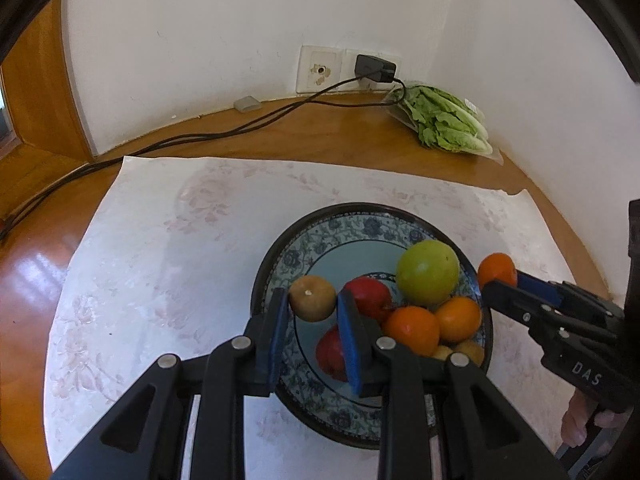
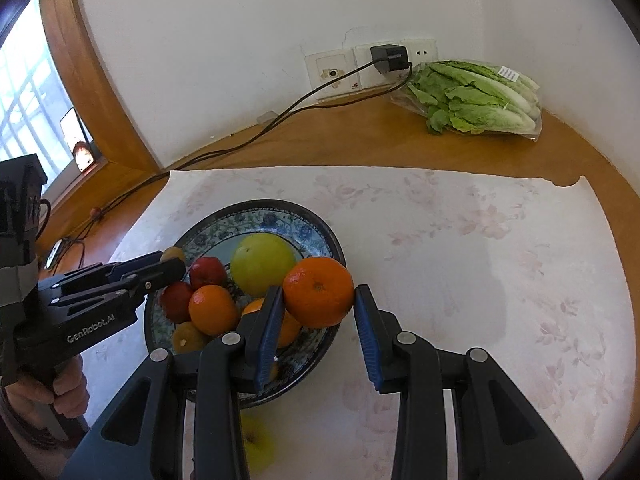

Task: Organize fruits
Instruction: 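Carry the brown fruit with the left tool while the right carries the orange to the plate, then open the right tool to release the orange while the left releases the brown fruit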

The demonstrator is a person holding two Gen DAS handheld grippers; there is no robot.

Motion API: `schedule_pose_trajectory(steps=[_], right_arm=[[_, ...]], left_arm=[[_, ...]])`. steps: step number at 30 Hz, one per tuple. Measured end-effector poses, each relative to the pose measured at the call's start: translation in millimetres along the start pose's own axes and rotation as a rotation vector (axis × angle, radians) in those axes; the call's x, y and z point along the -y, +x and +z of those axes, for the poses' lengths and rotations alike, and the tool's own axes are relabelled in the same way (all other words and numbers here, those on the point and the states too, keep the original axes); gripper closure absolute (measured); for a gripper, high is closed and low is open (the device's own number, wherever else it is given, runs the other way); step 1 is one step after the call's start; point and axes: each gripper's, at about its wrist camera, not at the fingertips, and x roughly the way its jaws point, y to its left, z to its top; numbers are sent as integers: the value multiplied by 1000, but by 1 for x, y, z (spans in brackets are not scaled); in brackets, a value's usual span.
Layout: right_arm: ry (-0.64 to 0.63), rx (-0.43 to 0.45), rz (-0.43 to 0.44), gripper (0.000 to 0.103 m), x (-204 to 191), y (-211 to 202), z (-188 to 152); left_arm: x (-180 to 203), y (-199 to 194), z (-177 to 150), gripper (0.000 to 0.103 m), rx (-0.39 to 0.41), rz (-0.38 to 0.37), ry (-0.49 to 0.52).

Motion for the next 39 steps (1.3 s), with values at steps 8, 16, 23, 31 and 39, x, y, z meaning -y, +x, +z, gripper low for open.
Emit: schedule_pose_trajectory(steps=[8,16,23,31,39], right_arm=[[1,-6,10,66,1,9,2],[-42,6,21,66,-1,8,2],[-42,26,43,60,-1,3,0],[-31,45,25,60,-1,-19,-5],[-40,50,7,60,-12,-45,-17]], left_arm=[[1,3,1,77,19,10,12],[0,3,1,77,14,-1,2],[2,-2,-1,77,11,-17,17],[3,-24,-6,66,24,-33,10],[14,-50,-15,56,36,-19,39]])
